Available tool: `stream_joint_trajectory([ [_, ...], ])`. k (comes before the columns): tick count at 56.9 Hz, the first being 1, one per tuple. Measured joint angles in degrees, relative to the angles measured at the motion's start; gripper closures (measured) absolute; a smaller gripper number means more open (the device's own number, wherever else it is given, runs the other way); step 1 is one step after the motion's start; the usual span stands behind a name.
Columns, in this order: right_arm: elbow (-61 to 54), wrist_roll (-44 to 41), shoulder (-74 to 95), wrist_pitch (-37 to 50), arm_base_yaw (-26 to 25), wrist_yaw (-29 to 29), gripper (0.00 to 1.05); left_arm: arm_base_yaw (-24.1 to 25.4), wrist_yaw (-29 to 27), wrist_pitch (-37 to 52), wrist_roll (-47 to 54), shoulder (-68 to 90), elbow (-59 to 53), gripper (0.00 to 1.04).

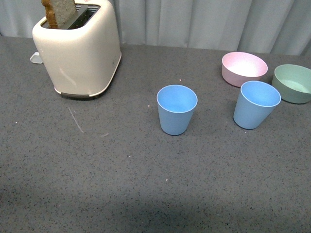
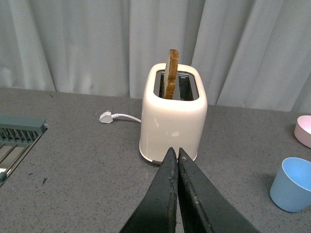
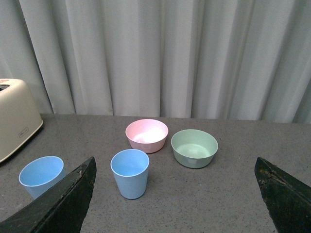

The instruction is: Stack blue cups with both arms

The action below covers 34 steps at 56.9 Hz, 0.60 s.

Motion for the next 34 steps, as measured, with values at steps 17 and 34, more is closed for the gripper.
stream_joint_trajectory([
  [17, -0.02, 0.0, 0.0, 0.0, 0.0, 0.0, 0.1, 0.0, 0.0, -10.93, 0.0, -11.87, -0.04, 1.01],
  [34, -0.02, 0.0, 0.0, 0.0, 0.0, 0.0, 0.1, 0.02, 0.02, -18.86, 0.0, -20.02, -0.04, 1.01],
])
